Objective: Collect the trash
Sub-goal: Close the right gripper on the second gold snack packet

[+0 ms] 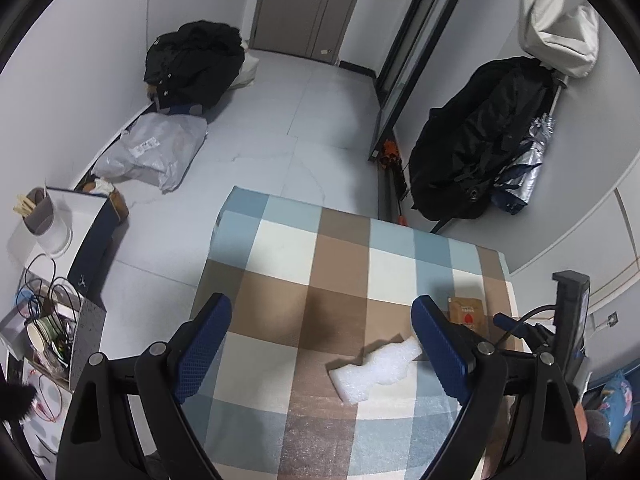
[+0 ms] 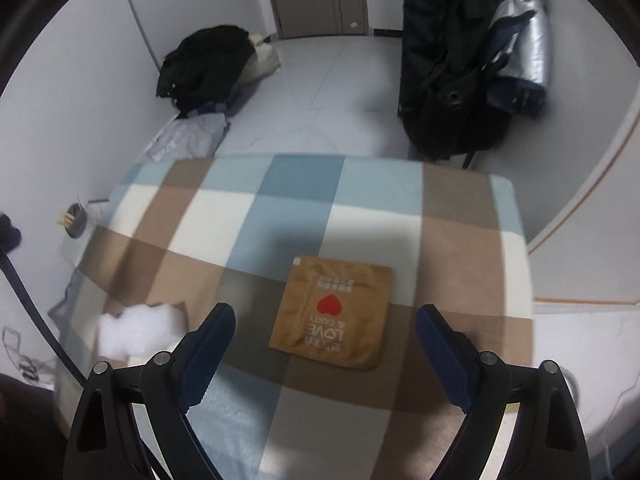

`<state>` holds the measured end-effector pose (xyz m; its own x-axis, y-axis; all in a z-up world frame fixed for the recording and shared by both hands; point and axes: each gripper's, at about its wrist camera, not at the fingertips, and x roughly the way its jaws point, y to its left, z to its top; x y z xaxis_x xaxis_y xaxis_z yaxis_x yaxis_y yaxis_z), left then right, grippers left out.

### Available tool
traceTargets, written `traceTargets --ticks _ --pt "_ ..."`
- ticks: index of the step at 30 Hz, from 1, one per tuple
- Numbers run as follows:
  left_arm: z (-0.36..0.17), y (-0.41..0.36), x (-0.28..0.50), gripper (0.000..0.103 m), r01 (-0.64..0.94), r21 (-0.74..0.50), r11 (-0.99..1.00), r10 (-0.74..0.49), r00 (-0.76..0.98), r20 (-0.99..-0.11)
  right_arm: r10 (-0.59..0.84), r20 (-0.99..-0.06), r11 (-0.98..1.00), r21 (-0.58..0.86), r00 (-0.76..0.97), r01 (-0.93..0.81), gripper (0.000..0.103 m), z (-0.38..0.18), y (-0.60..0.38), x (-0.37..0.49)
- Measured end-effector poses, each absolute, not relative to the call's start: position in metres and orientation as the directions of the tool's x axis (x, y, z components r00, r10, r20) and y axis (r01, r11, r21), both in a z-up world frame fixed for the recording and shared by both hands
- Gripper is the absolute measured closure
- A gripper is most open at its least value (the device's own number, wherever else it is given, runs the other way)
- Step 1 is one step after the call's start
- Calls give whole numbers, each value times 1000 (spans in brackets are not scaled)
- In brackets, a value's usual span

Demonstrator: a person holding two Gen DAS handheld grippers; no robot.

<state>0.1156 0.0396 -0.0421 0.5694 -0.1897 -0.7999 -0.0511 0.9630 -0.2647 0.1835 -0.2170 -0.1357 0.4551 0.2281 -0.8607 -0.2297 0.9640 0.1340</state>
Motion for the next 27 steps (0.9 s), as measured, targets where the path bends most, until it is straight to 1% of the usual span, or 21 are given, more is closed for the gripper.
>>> traceTargets --ticks 8,10,12,14,16,18,20,22,25,26,27 --pt "-51 46 122 14 -79 -265 961 -182 541 -821 174 -869 972 76 463 -223 14 -148 -214 185" --pt "-52 45 123 14 -78 -263 962 -182 538 -823 154 -866 971 44 475 -234 22 -149 -208 184" --pt "-52 44 123 14 -73 -263 962 -185 534 -825 127 -862 970 5 491 -243 34 -149 -204 183" --pt "-52 42 123 14 -66 -260 963 -187 530 -827 138 -855 969 11 500 -247 40 -147 -203 180" --pt "-54 43 124 14 -69 -261 963 -188 526 -830 135 -850 968 4 509 -250 43 -147 -203 178" --pt "-55 45 125 14 -75 -264 962 -188 522 -832 136 -847 970 9 514 -243 55 -146 -205 176" --pt "-56 48 125 14 -84 -266 960 -185 521 -834 147 -846 970 21 512 -244 56 -145 -206 175" --pt "-56 49 126 14 -89 -265 960 -182 519 -835 155 -845 968 27 512 -248 60 -145 -205 174" --pt "-57 50 126 14 -94 -264 960 -179 520 -835 169 -843 965 34 511 -262 68 -144 -204 173" --pt "-57 50 126 14 -95 -263 960 -177 520 -836 185 -842 962 50 507 -267 73 -143 -204 172" --pt "-56 50 126 14 -95 -261 961 -175 520 -836 193 -841 961 58 506 -270 75 -143 -204 172"
